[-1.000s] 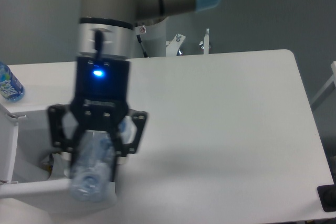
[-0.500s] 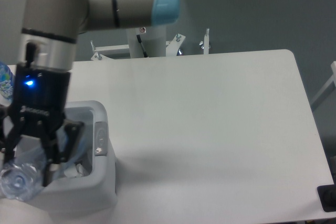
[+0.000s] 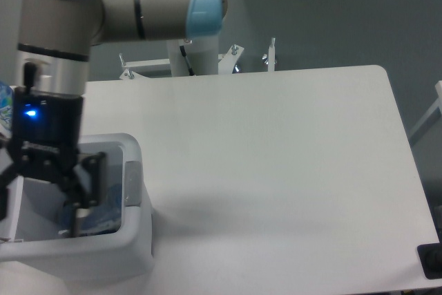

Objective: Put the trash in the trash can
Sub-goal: 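Open the gripper to release the bottle into the bin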

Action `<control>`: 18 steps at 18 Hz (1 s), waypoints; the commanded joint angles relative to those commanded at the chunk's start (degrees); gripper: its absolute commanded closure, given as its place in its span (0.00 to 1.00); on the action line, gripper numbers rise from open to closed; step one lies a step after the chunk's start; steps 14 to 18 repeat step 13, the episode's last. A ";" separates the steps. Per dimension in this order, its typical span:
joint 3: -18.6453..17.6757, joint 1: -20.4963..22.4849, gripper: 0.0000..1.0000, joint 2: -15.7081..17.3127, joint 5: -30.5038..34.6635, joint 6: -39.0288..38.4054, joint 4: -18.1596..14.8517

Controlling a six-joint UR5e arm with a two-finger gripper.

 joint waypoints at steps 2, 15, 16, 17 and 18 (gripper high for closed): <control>-0.52 3.26 0.00 0.09 2.37 2.44 -0.26; -4.83 13.11 0.00 8.78 19.08 39.00 -21.34; -4.83 13.11 0.00 8.78 19.08 39.00 -21.34; -4.83 13.11 0.00 8.78 19.08 39.00 -21.34; -4.83 13.11 0.00 8.78 19.08 39.00 -21.34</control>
